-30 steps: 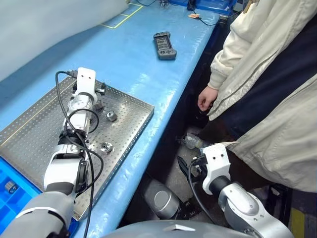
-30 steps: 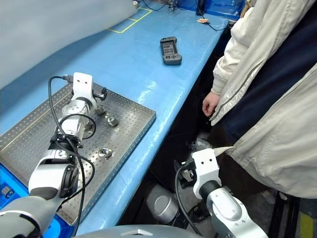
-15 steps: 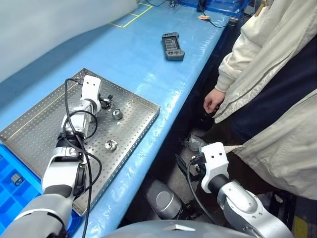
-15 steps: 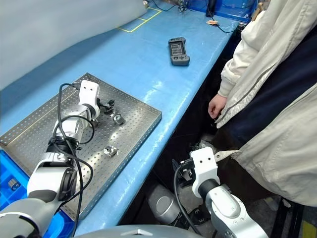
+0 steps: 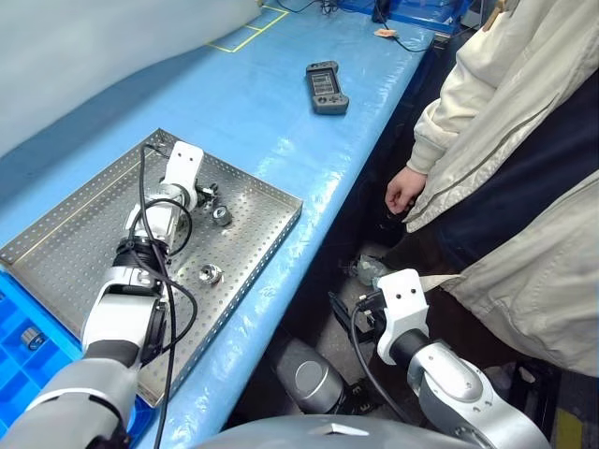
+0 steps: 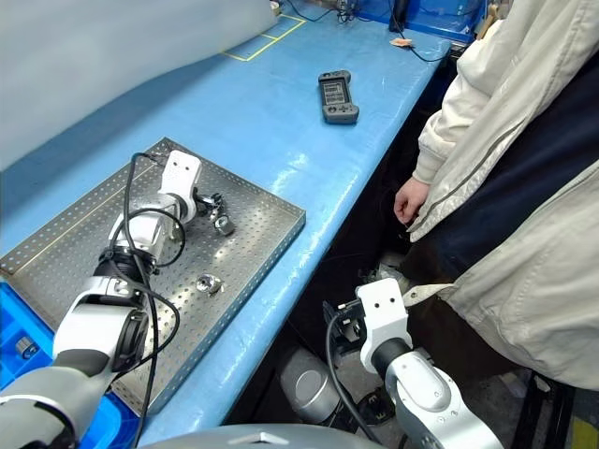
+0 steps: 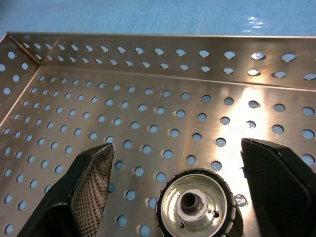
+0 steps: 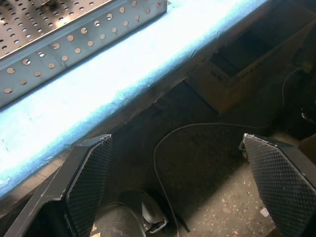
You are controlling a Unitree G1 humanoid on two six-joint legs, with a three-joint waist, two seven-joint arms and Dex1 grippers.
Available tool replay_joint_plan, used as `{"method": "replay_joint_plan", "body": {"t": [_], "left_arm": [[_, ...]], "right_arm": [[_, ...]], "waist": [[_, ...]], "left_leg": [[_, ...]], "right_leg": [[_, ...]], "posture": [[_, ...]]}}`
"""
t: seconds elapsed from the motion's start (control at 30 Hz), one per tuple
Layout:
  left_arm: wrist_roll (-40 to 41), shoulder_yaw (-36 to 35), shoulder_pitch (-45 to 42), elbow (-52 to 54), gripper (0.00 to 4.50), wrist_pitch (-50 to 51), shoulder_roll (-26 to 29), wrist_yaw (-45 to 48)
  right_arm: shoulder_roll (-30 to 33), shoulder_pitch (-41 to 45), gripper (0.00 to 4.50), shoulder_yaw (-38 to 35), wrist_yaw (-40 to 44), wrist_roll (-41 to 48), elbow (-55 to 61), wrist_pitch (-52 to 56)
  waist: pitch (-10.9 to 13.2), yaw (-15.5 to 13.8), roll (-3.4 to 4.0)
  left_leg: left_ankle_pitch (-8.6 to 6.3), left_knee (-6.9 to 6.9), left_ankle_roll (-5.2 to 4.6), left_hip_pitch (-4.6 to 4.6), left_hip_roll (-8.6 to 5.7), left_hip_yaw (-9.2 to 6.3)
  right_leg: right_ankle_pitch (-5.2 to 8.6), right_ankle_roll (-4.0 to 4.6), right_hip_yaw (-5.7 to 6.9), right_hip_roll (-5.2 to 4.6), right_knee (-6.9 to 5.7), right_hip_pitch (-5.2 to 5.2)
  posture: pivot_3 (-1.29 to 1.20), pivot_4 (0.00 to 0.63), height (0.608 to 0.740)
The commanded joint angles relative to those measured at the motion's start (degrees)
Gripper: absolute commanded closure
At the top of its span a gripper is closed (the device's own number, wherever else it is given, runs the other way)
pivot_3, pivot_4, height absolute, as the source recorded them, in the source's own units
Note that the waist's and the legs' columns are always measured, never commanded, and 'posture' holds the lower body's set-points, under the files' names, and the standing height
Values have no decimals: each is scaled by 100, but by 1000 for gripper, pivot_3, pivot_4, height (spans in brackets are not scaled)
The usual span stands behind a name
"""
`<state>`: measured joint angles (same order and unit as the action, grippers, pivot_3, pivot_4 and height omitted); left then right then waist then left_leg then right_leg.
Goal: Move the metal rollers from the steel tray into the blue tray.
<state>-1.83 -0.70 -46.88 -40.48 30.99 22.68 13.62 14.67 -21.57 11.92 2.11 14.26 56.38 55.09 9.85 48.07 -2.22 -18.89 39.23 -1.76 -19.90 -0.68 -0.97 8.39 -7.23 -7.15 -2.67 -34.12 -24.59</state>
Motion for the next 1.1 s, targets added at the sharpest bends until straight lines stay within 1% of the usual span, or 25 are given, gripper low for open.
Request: {"method": "replay_joint_plan", "body": {"t": [0.03, 0.17, 0.2, 0.27, 0.4, 0.47, 0.57, 0.67, 0.77, 0.9, 1.1], "left_arm": [[-15, -181, -156, -20, 29, 94, 87, -241], [57, -225, -79, 63, 29, 243, 84, -211], [86, -234, -55, 109, 197, 304, 76, -176], [156, -269, -20, 197, 652, 442, 55, -120], [181, -290, 29, 333, 1983, 615, 54, -58], [202, -311, 51, 411, 2575, 673, 59, -45], [318, -428, 52, 588, 2606, 715, 49, -96], [617, -703, 52, 958, 2606, 430, -53, -75], [936, -969, 110, 1476, 2606, 37, -184, 8], [1265, -1295, 321, 2235, 2606, -645, -315, 12], [1153, -1512, 1000, 3151, 2606, -2088, -443, -340]], "right_arm": [[-53, -8, 0, 7, -11, -23, 48, -144], [-69, 22, 0, 11, 12, -38, 23, -145], [-70, 32, 0, 7, 20, -40, 16, -145], [-71, 52, 0, -2, 33, -44, 1, -144], [-71, 97, 0, -16, 59, -45, -35, -151], [-69, 116, 0, -20, 75, -46, -57, -161], [-59, 160, 0, -31, 107, -39, -93, -172], [-42, 211, 0, -39, 151, -30, -130, -185], [-21, 280, 0, -36, 207, -28, -175, -179], [39, 430, 0, -18, 318, 2, -263, -180], [173, 803, 0, 35, 598, 79, -479, -155]], "waist": [[0, -2, 0], [-2, -8, 0], [-3, -9, 0], [-6, -9, 1], [-7, -11, 1], [-7, -14, 1], [-7, -36, 1], [-7, -63, 1], [-6, -174, 1], [-7, -313, 2], [-10, -571, 6]], "left_leg": [[0, 0, 0, 0, 0, 0], [0, 1, 0, 0, 0, 0], [0, 1, 0, 0, 0, 0], [0, 2, 0, 0, 0, 0], [0, 4, 0, 2, 0, 0], [0, 5, 0, 2, 0, 1], [0, 7, 0, 3, 0, 0], [0, 8, 0, 1, -1, 0], [0, 8, 0, -2, -3, 0], [0, 7, 0, -1, -3, 1], [0, 9, 1, 5, -3, 3]], "right_leg": [[0, 0, 0, 0, 0, 0], [0, 0, 0, -1, -1, 0], [0, 0, 0, -1, -1, 0], [0, 0, 0, 0, -2, 0], [0, 0, 0, 0, -6, 1], [0, 0, 0, 0, -7, 2], [0, 0, 0, 0, -10, 2], [0, 0, 0, 0, -11, 1], [-1, 2, -1, -3, -11, -3], [-2, 3, -2, -3, -12, -4], [-3, 4, -4, -2, -17, -1]], "posture": [[-795, 150, 740], [-788, 150, 740], [-787, 150, 740], [-784, 150, 740], [-774, 150, 740], [-770, 150, 740], [-755, 150, 740], [-737, 150, 740], [-722, 150, 740], [-683, 150, 740], [-596, 150, 740]]}}
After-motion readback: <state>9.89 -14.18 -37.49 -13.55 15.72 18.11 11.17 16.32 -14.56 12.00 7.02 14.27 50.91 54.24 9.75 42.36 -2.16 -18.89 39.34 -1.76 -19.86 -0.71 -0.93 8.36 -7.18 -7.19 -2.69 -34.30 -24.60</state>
